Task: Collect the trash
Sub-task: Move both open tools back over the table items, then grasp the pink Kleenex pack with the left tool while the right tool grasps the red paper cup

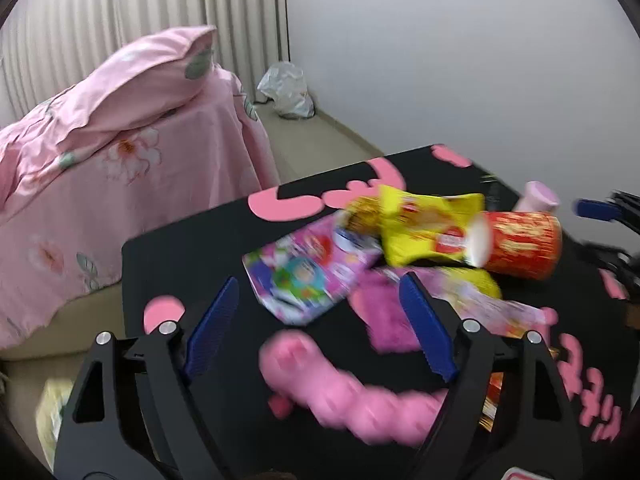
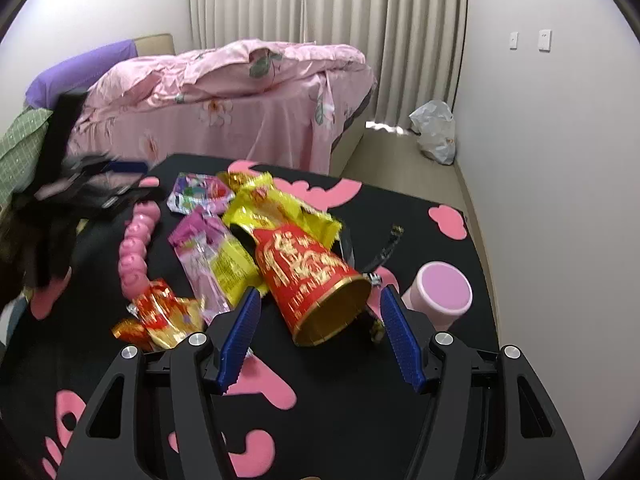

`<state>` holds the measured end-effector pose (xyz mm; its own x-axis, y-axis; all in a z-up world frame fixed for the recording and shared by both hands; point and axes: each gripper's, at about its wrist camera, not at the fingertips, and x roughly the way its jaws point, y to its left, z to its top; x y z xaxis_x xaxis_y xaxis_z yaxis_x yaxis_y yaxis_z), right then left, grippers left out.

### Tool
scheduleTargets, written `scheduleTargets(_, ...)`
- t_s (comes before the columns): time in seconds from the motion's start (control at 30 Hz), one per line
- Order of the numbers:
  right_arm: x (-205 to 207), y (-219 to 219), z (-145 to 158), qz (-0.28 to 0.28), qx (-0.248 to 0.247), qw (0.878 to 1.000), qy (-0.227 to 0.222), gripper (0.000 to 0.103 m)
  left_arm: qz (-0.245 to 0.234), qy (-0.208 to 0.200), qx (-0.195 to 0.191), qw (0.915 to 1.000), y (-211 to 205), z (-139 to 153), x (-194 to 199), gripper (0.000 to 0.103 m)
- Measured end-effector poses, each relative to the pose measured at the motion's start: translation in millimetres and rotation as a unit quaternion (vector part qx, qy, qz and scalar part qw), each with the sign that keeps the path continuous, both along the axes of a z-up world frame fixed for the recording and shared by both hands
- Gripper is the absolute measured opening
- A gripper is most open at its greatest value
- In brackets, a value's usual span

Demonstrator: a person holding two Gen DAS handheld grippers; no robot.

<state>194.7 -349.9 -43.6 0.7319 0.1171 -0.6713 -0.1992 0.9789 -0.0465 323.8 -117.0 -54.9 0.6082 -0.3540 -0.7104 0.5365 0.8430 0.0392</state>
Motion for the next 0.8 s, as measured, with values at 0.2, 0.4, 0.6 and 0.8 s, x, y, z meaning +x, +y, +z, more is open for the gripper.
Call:
scheduleTargets(0.2, -3.3, -3.5, -7.3, 0.010, -0.008, 1.000, -0.002, 0.059, 0.016, 0.125, -0.021, 0.9919, 4.6, -33.6, 75.7, 0.070)
scheduleTargets(0.4, 0.2, -6.5, -13.0, 0.021, 0.017, 1.000, 0.005, 0.059, 0.019, 0.138, -0.006, 0.9903, 2.8, -40.3, 71.1, 0.028)
scheduleTargets(0.6, -1.4, 1.7, -13.9, 0.026, 0.026, 0.999, 0.005, 0.059, 0.062, 0.116, -0.062, 0.9893, 25.0, -14.9, 33.8, 0.007)
scheduleTargets(0.8, -1.4, 14.7, -8.3, 0.036, 0.016, 0.999, 0.002, 0.059, 0.093, 0.079, -0.166, 0.9785, 66.4, 35.3, -34.4, 0.007)
